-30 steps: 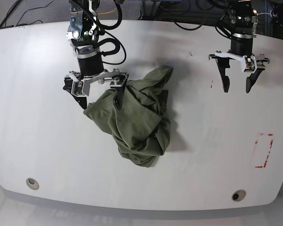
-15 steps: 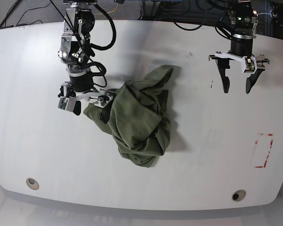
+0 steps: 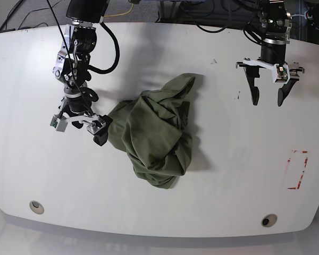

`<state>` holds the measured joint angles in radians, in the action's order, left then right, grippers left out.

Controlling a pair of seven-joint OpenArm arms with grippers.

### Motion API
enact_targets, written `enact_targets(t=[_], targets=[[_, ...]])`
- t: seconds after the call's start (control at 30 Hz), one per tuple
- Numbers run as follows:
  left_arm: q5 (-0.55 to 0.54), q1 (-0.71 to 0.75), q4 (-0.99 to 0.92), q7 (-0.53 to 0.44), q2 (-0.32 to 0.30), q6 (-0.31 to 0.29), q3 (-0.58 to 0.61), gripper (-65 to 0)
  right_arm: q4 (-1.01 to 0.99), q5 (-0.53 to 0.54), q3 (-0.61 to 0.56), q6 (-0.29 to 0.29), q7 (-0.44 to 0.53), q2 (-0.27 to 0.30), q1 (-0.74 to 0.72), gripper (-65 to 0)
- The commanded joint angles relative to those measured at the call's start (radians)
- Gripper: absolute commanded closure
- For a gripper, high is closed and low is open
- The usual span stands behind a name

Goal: Layout the t-shirt on the table in an organized manner, then fold the t-shirt properly
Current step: 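Grasp an edge of the green t-shirt with the right gripper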

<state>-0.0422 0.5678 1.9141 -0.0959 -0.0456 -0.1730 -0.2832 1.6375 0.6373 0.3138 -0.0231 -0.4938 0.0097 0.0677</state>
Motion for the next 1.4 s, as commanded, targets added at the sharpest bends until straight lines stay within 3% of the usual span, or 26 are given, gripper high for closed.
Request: enact_targets(t=[0.0,0.23,0.5,1.37], targets=[[-0.003,0.004,0.015,-0.025,-0.006,0.002,-0.003,-39.3,0.01,0.048,0.014,-0.013,-0.012,0.003,-0.018,-65.0],[-0.003,0.004,0.015,-0.025,-0.006,0.002,-0.003,-39.3,-0.015,0.123,0.051,-0.011,-0.075,-0.001,-0.018,-65.0],[-0.003,0.004,0.014,-0.025,-0.006,0.002,-0.003,-39.3,-0.107,0.207,0.051,-0.011,-0.079,-0.001,-0.018,-65.0],[-0.003,0.004,0.014,-0.025,-0.006,0.002,-0.003,-39.3,-0.124,0.21,-0.006,-0.01,-0.078,-0.018,-0.055,-64.8]])
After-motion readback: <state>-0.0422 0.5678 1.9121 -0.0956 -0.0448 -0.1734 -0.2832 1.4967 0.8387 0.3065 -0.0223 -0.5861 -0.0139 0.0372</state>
